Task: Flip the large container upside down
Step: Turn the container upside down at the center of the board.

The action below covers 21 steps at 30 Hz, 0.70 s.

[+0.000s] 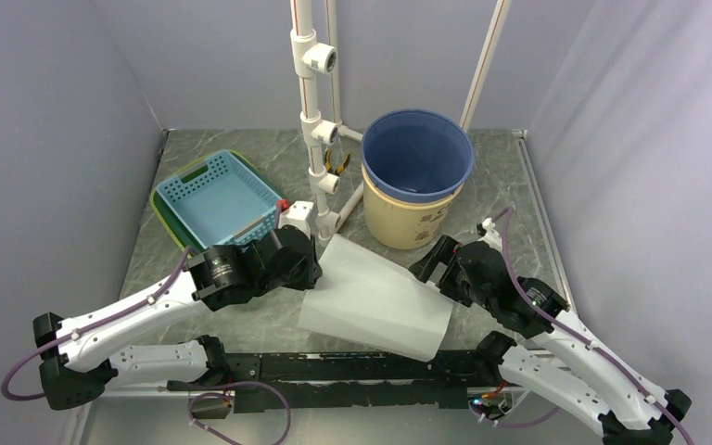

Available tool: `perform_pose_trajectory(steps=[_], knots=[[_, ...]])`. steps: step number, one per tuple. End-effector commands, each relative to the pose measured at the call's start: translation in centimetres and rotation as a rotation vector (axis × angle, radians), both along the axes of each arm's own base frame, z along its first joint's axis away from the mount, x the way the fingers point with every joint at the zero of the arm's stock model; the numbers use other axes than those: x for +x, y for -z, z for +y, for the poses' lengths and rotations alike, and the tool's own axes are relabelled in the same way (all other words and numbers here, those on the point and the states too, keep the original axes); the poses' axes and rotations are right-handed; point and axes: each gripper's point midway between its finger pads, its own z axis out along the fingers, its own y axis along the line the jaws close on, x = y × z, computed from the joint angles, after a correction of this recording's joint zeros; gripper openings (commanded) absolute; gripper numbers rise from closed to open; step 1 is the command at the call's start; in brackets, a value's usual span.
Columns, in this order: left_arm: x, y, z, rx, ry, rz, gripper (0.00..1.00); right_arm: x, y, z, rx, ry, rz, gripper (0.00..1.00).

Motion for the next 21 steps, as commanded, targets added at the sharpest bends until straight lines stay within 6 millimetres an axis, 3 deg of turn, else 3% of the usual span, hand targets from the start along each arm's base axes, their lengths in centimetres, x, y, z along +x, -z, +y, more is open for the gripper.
perform_pose_trajectory(steps=[1, 4, 9, 13, 16, 19, 21], knots=[[-0.6, 1.3, -0.5, -0.020, -0.004, 0.046, 0.18, -0.8, 0.2, -0.3, 0.015, 0.047, 0.072, 0.98], [-0.6, 1.7, -0.1, -0.025, -0.026, 0.052, 0.10, -0.9, -0.7, -2.7, -0.033, 0.146, 0.067, 0.99], [-0.6, 2.1, 0.8, -0.022, -0.068, 0.054, 0.16, -1.7, -2.3, -7.1, -0.193, 0.211, 0.023, 1.00], [-0.9, 2.0, 0.8, -0.058, -0.070, 0.055, 0.52, -3.4, -1.1, -8.6, -0.322, 0.155, 0.107, 1.00], [-1.2, 1.7, 0.6, -0.085, -0.054, 0.057, 0.61, -5.2, 0.4, -7.7, -0.293, 0.099, 0.203, 1.00], [-1.2, 1.2, 0.3, -0.108, -0.036, 0.044, 0.65, -6.1, 0.5, -4.4, -0.094, -0.013, 0.187, 0.96], [-1.1, 0.6, 0.1, -0.126, -0.028, 0.029, 0.64, -6.4, 0.5, -3.1, 0.060, 0.003, 0.168, 0.95]])
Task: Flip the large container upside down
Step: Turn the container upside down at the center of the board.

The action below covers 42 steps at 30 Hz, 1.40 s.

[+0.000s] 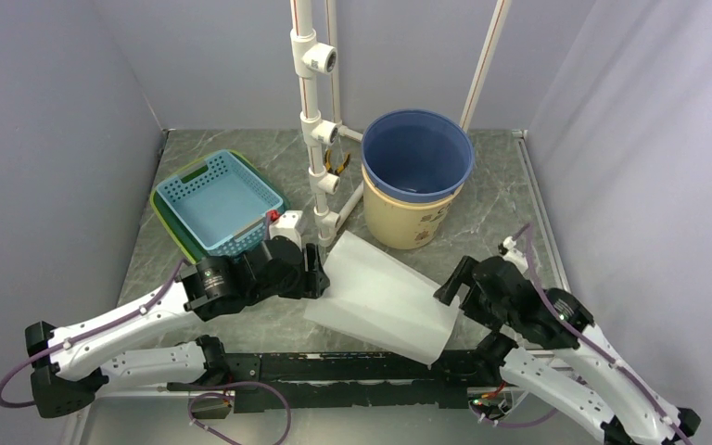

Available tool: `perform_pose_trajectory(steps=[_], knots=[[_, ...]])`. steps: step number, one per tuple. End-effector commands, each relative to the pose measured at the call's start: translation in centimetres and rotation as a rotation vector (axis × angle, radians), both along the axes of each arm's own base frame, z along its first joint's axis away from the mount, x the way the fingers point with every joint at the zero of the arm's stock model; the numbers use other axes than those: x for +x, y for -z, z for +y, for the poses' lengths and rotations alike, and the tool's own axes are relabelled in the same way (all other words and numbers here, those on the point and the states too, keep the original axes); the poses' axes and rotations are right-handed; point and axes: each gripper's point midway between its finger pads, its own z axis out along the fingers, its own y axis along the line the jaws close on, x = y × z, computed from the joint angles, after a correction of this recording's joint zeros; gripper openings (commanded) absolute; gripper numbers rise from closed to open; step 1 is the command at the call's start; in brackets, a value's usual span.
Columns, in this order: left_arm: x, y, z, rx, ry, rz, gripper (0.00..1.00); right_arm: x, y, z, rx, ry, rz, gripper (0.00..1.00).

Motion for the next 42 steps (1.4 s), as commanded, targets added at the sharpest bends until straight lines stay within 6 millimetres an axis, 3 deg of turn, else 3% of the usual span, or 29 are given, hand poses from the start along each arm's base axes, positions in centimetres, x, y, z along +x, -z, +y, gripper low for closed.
perform_pose_trajectory(steps=[1, 7, 13, 15, 18, 28, 33, 42], knots=[[0.1, -1.2, -0.6, -0.045, 0.031, -0.037, 0.63, -1.5, -0.2, 3.4, 0.316, -0.020, -0.012, 0.93], [0.7, -2.6, -2.4, -0.058, 0.115, -0.105, 0.61, 0.5, -2.6, 4.5, 0.581, 0.063, -0.195, 0.88], [0.1, -0.6, -3.4, -0.045, 0.155, -0.050, 0.48, 0.9, -2.2, 3.7, 0.487, 0.103, -0.162, 0.77], [-0.4, 0.0, -3.9, -0.068, 0.181, -0.031, 0.48, 1.3, -4.0, 4.4, 0.498, 0.043, -0.221, 0.70], [-1.0, 0.2, -4.6, -0.104, 0.210, -0.006, 0.43, 1.5, -6.8, 5.2, 0.506, -0.037, -0.278, 0.67], [-1.6, -0.2, -5.1, -0.174, 0.212, 0.009, 0.41, 1.7, -11.8, 6.2, 0.543, -0.110, -0.348, 0.66], [-1.8, -0.5, -5.6, -0.204, 0.229, 0.011, 0.40, 1.5, -13.0, 6.6, 0.545, -0.143, -0.349, 0.66], [-2.4, -1.1, -6.9, -0.340, 0.226, 0.042, 0.41, 0.6, -17.1, 9.1, 0.553, -0.339, -0.362, 0.66]])
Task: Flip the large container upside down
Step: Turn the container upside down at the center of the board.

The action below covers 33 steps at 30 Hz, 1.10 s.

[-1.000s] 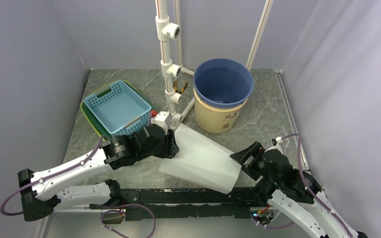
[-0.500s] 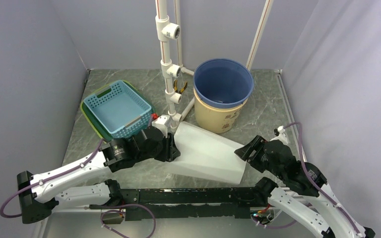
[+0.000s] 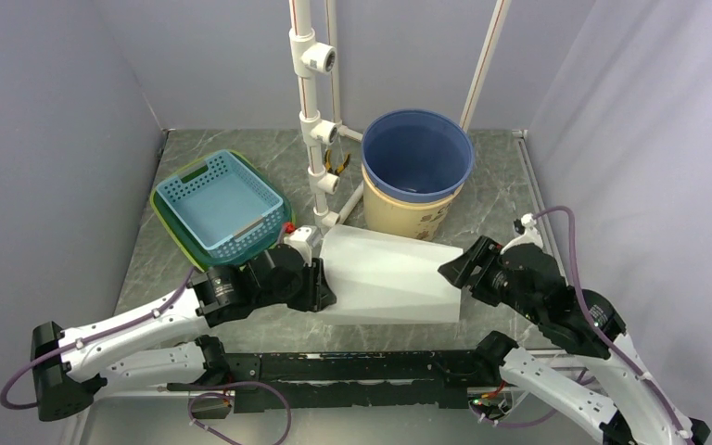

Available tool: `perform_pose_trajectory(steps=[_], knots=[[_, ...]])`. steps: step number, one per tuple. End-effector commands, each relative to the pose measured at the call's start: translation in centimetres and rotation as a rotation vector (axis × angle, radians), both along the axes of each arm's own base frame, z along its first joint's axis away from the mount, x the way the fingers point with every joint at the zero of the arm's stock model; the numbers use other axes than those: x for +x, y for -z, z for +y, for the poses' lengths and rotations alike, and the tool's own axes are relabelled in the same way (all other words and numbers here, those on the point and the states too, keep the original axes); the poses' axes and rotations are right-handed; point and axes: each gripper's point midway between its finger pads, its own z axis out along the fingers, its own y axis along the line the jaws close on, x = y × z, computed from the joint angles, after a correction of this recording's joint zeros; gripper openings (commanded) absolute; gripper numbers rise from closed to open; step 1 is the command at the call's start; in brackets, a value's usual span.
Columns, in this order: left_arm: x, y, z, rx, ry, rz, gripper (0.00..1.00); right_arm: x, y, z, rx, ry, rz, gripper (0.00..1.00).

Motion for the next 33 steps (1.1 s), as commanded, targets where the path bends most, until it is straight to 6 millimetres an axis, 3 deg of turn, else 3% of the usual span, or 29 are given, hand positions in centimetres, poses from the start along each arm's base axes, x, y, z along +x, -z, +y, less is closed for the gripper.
perform_pose_trajectory(steps=[1, 5, 8, 10, 18, 26, 33], knots=[[0.0, -4.2, -4.3, -0.275, 0.030, -0.009, 0.41, -1.1, -9.4, 6.6, 0.299, -0.287, -0.131, 0.67], [-0.3, -4.5, -4.6, -0.311, 0.039, 0.004, 0.42, -1.4, -11.4, 6.9, 0.277, -0.340, -0.158, 0.67], [-0.5, -4.4, -5.0, -0.325, 0.051, 0.016, 0.42, -1.8, -13.7, 6.1, 0.217, -0.370, -0.206, 0.69], [-0.8, -4.1, -5.5, -0.342, 0.066, 0.029, 0.43, -1.8, -14.1, 5.6, 0.165, -0.375, -0.208, 0.71], [-1.1, -1.7, -6.5, -0.350, 0.070, 0.095, 0.43, -0.9, -10.3, 7.8, 0.098, -0.442, -0.085, 0.71], [-1.2, 0.4, -6.2, -0.327, 0.046, 0.132, 0.43, -0.1, -9.9, 9.4, 0.113, -0.474, -0.077, 0.71], [-1.2, 1.3, -5.7, -0.298, 0.029, 0.136, 0.44, 0.4, -8.4, 9.8, 0.082, -0.475, -0.035, 0.71]])
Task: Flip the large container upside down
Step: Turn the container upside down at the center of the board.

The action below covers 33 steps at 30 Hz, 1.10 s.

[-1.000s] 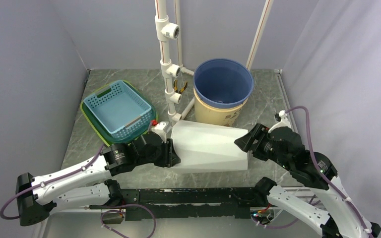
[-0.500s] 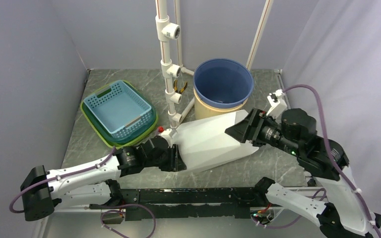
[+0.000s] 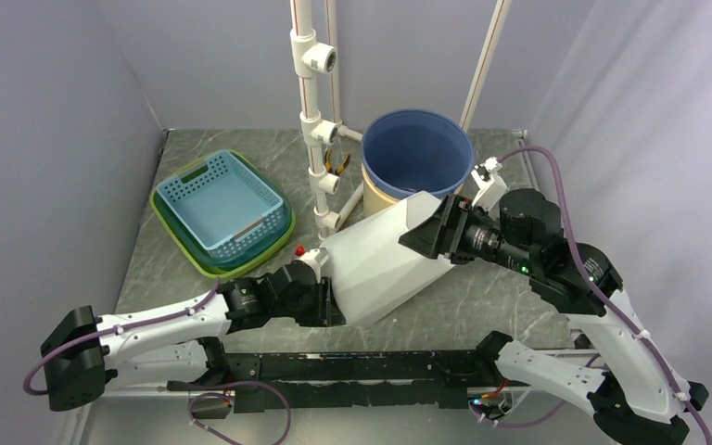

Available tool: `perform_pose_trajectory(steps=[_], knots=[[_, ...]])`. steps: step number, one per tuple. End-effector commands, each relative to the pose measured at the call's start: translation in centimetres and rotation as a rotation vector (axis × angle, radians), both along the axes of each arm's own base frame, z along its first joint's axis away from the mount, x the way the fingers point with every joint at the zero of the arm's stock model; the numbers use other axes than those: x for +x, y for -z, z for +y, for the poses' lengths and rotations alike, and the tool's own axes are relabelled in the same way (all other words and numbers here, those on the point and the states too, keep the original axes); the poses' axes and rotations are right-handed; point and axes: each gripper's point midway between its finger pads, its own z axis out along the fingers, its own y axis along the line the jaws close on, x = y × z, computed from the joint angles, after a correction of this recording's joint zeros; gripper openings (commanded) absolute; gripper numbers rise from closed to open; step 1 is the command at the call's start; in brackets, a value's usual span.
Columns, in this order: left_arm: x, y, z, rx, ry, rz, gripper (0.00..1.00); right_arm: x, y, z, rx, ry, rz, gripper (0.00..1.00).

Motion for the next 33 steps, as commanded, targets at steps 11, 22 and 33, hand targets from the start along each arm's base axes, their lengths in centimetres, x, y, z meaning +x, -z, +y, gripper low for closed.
perform_pose_trajectory(steps=[11, 22, 33], knots=[[1.0, -4.8, -2.2, -0.153, 0.022, -0.105, 0.42, -1.1, 3.4, 3.6, -0.038, -0.198, 0.043, 0.68], [0.9, -4.3, -1.0, -0.064, 0.058, -0.133, 0.42, -1.0, 3.8, 4.9, -0.164, -0.276, -0.072, 0.70], [1.4, -5.6, 1.7, 0.021, 0.058, -0.234, 0.44, -0.7, 4.4, 5.5, -0.207, -0.282, -0.097, 0.71]])
